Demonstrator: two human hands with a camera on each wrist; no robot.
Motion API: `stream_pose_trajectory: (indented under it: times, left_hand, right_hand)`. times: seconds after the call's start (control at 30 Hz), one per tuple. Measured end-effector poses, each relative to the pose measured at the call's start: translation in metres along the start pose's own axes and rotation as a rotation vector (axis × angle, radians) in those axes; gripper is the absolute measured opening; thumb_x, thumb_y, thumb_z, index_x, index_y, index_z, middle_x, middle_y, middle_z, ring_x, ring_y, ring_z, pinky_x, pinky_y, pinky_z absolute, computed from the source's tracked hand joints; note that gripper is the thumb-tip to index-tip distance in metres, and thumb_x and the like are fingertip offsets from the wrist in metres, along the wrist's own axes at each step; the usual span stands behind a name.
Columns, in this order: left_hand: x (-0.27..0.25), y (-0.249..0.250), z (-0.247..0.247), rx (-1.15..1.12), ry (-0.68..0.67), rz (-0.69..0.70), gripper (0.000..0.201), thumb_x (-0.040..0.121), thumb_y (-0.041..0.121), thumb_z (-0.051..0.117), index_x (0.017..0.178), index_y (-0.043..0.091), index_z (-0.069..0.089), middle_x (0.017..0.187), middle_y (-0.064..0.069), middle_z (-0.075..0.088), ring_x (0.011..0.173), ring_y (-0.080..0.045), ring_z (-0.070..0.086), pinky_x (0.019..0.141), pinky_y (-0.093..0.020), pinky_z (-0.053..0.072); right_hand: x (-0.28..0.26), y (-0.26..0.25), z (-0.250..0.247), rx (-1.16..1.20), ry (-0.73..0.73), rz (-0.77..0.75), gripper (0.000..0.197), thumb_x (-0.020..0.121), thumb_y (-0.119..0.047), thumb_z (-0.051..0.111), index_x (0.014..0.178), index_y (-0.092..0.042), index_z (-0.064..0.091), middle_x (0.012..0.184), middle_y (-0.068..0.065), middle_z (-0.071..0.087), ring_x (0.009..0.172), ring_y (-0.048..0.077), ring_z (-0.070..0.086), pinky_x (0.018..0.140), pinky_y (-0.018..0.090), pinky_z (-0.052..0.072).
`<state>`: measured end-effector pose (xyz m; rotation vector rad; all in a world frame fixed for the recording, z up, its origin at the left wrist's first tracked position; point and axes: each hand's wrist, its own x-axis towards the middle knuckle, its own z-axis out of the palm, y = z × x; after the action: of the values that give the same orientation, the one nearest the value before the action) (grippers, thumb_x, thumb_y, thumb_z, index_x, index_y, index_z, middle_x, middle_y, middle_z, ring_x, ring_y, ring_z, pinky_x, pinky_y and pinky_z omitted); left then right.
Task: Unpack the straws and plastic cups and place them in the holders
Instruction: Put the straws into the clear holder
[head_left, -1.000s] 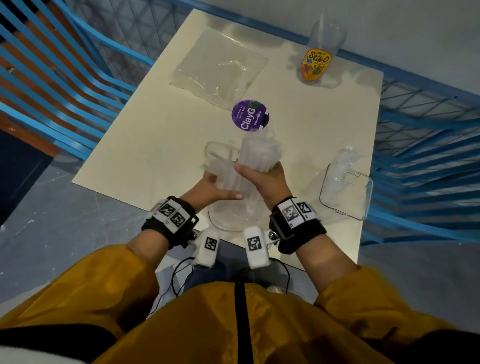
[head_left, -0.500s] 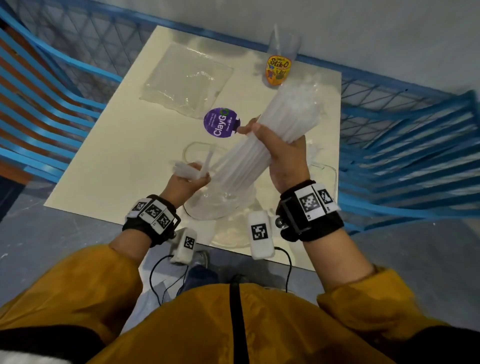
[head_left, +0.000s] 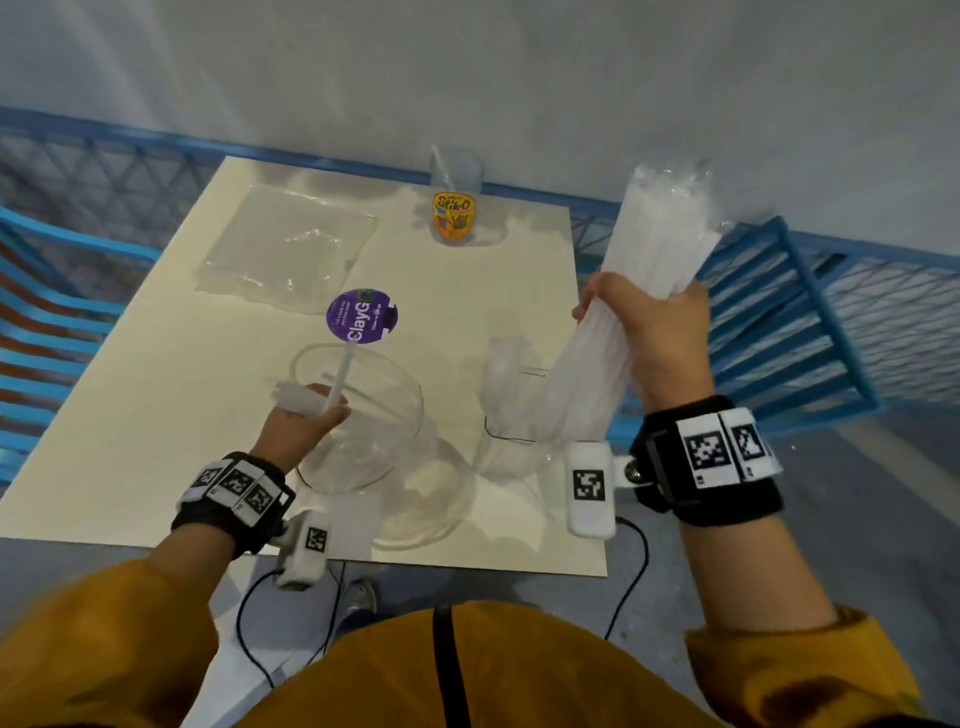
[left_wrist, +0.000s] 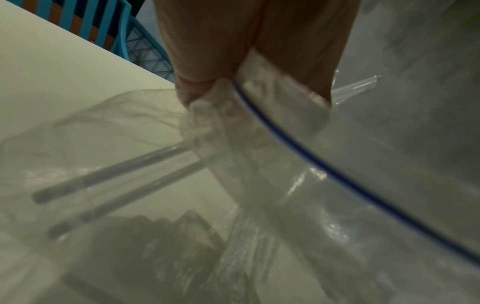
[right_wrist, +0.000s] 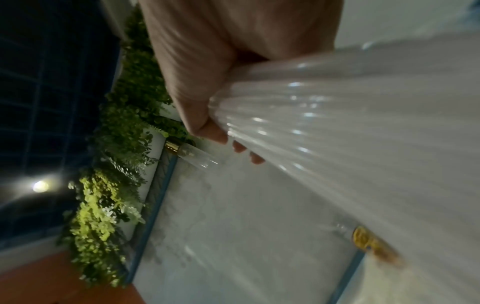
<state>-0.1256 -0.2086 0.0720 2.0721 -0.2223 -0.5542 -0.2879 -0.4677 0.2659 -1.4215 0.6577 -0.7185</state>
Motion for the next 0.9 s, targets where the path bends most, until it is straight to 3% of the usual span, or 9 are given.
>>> stream_pose_trajectory:
  times: [0.23, 0.3, 0.37, 0.43, 0.53, 0.57, 0.63, 0.8, 0.9]
  left_hand:
    - [-0.009, 0.001, 0.006, -0.035, 0.046, -0.028, 0.008, 0.086, 0.018, 0.066, 0.093, 0.015, 0.062, 0.080, 0.007, 0.060, 0.074, -0.006, 0.055, 0.063, -0.017, 0.039]
    - [-0.011, 0.000, 0.006, -0.026, 0.056, -0.031, 0.005, 0.086, 0.018, 0.066, 0.088, 0.019, 0.062, 0.079, 0.007, 0.059, 0.073, -0.008, 0.055, 0.062, -0.018, 0.039]
    - [-0.013, -0.001, 0.008, -0.038, 0.072, -0.035, 0.007, 0.086, 0.017, 0.066, 0.085, 0.021, 0.061, 0.078, 0.007, 0.059, 0.072, -0.006, 0.054, 0.062, -0.018, 0.039]
    - [-0.014, -0.002, 0.011, -0.049, 0.081, -0.025, 0.006, 0.086, 0.015, 0.065, 0.085, 0.020, 0.061, 0.078, 0.007, 0.059, 0.071, -0.004, 0.054, 0.061, -0.016, 0.039]
    - [-0.016, -0.003, 0.014, -0.033, 0.085, -0.038, 0.006, 0.087, 0.018, 0.064, 0.091, 0.016, 0.061, 0.077, 0.008, 0.059, 0.070, -0.004, 0.054, 0.055, -0.009, 0.040]
    - [-0.016, -0.004, 0.015, -0.033, 0.083, -0.045, 0.007, 0.087, 0.019, 0.064, 0.092, 0.016, 0.061, 0.077, 0.007, 0.059, 0.070, -0.003, 0.054, 0.054, -0.007, 0.041]
    - [-0.017, -0.004, 0.016, -0.034, 0.073, -0.037, 0.007, 0.087, 0.018, 0.065, 0.092, 0.016, 0.062, 0.078, 0.005, 0.061, 0.070, -0.004, 0.056, 0.053, -0.002, 0.040]
    - [-0.021, -0.001, 0.016, -0.086, 0.048, -0.042, 0.012, 0.083, 0.016, 0.070, 0.082, 0.026, 0.062, 0.073, 0.012, 0.065, 0.062, 0.011, 0.059, 0.056, -0.001, 0.041]
    - [-0.025, 0.001, 0.014, -0.110, 0.008, -0.079, 0.015, 0.080, 0.022, 0.073, 0.092, 0.023, 0.064, 0.080, 0.014, 0.064, 0.068, 0.008, 0.059, 0.061, -0.008, 0.042]
  right_hand:
    - [0.016, 0.029, 0.000, 0.076, 0.136, -0.055, 0.028, 0.072, 0.003, 0.067, 0.058, -0.020, 0.062, 0.056, -0.013, 0.067, 0.063, 0.000, 0.063, 0.072, 0.032, 0.053]
    - [0.017, 0.051, 0.004, 0.083, 0.160, -0.016, 0.023, 0.074, 0.002, 0.067, 0.060, -0.016, 0.065, 0.065, -0.004, 0.069, 0.067, 0.008, 0.064, 0.074, 0.033, 0.054]
    - [0.015, 0.079, 0.007, 0.066, 0.175, 0.050, 0.005, 0.075, 0.000, 0.069, 0.080, 0.000, 0.067, 0.084, 0.016, 0.070, 0.077, 0.017, 0.066, 0.080, 0.033, 0.055]
    - [0.011, 0.111, 0.005, 0.029, 0.185, 0.133, 0.033, 0.075, -0.003, 0.072, 0.105, 0.007, 0.061, 0.106, 0.022, 0.068, 0.092, 0.020, 0.065, 0.088, 0.026, 0.054]
    - [0.005, 0.160, -0.001, -0.339, 0.083, 0.129, 0.067, 0.070, -0.015, 0.077, 0.130, -0.011, 0.047, 0.132, 0.006, 0.053, 0.132, 0.020, 0.042, 0.121, 0.043, 0.013]
    - [0.006, 0.171, -0.004, -0.529, 0.049, 0.117, 0.077, 0.069, -0.014, 0.076, 0.136, -0.017, 0.038, 0.144, 0.004, 0.040, 0.143, 0.019, 0.023, 0.119, 0.046, -0.007]
    - [0.009, 0.179, -0.007, -0.728, 0.016, 0.159, 0.083, 0.070, -0.008, 0.070, 0.140, -0.019, 0.028, 0.154, 0.004, 0.022, 0.147, 0.019, 0.002, 0.115, 0.052, -0.017]
    - [0.022, 0.176, -0.018, -0.644, -0.309, 0.313, 0.100, 0.061, -0.026, 0.071, 0.143, -0.018, 0.014, 0.141, 0.009, 0.042, 0.135, 0.030, 0.035, 0.118, 0.058, 0.005]
    - [0.030, 0.149, -0.036, -0.854, -0.541, 0.395, 0.122, 0.063, -0.026, 0.075, 0.145, -0.029, -0.016, 0.158, 0.010, 0.012, 0.144, 0.030, 0.019, 0.116, 0.055, 0.017]
